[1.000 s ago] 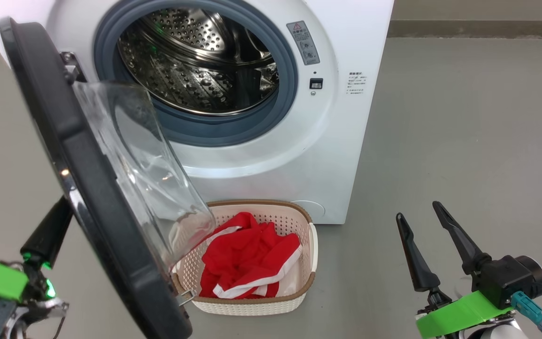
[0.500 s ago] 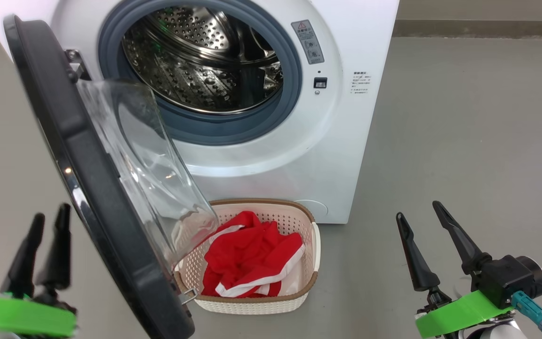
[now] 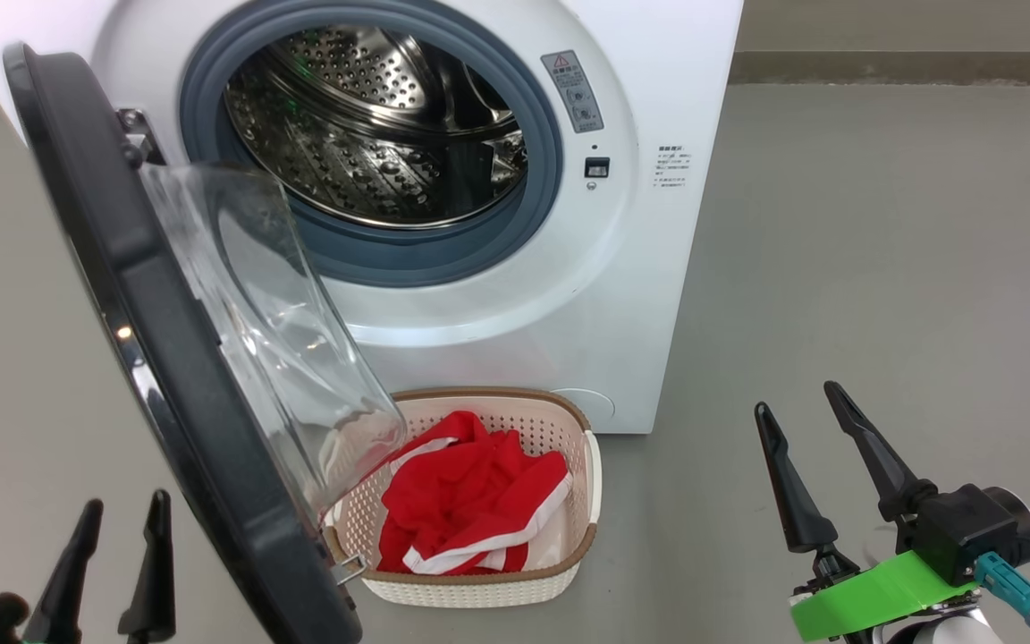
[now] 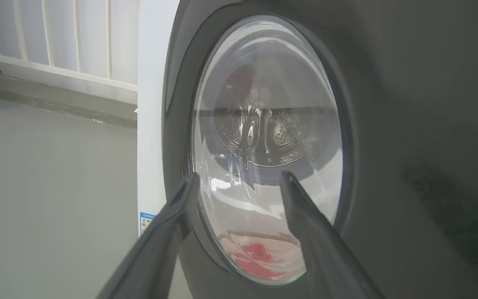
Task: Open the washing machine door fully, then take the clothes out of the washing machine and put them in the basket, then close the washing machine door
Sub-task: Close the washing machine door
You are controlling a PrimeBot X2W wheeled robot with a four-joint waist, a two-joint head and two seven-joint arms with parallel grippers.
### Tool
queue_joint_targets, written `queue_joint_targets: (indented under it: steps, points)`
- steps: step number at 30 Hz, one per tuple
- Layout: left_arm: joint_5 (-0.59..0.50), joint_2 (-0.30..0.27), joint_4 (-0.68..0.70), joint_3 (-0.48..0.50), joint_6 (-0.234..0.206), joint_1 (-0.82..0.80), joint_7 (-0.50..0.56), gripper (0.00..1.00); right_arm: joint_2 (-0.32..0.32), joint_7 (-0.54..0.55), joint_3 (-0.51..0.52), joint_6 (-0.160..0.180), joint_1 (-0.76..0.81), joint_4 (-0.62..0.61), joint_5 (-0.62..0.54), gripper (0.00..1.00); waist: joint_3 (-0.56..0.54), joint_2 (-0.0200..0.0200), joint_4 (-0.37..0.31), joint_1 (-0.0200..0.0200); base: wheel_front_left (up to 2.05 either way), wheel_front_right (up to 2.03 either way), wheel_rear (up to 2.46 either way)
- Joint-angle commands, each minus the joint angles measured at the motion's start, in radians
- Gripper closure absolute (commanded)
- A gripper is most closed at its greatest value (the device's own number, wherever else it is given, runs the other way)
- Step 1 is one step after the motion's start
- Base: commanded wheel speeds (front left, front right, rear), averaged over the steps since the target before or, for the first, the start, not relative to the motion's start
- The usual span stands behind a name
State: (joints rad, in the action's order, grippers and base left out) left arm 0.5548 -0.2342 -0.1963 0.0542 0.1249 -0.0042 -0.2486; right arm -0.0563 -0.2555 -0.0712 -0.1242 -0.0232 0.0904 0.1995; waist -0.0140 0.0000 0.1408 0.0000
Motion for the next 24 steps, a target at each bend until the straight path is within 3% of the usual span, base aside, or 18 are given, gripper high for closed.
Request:
queue_joint_targets:
  steps: [1,7,24]
  points:
    - [-0.039,-0.022,0.009,0.040,0.000,-0.021,-0.011,0.00,-0.002,-0.006,-0.016,-0.007,-0.029,-0.025,0.012,0.00,-0.001,0.0000,-0.001,0.0000,0.00,0.00,0.00]
    - [-0.177,0.023,0.022,0.092,-0.006,-0.021,-0.013,0.00,-0.001,-0.006,-0.012,-0.007,-0.028,-0.027,0.013,0.00,0.000,0.0000,-0.001,0.0000,0.00,0.00,0.00]
    - [-0.269,0.084,-0.012,0.155,0.005,-0.009,-0.013,0.00,0.002,-0.006,-0.013,-0.007,-0.025,-0.029,0.013,0.00,-0.003,0.0000,-0.010,0.0000,0.00,0.00,0.00]
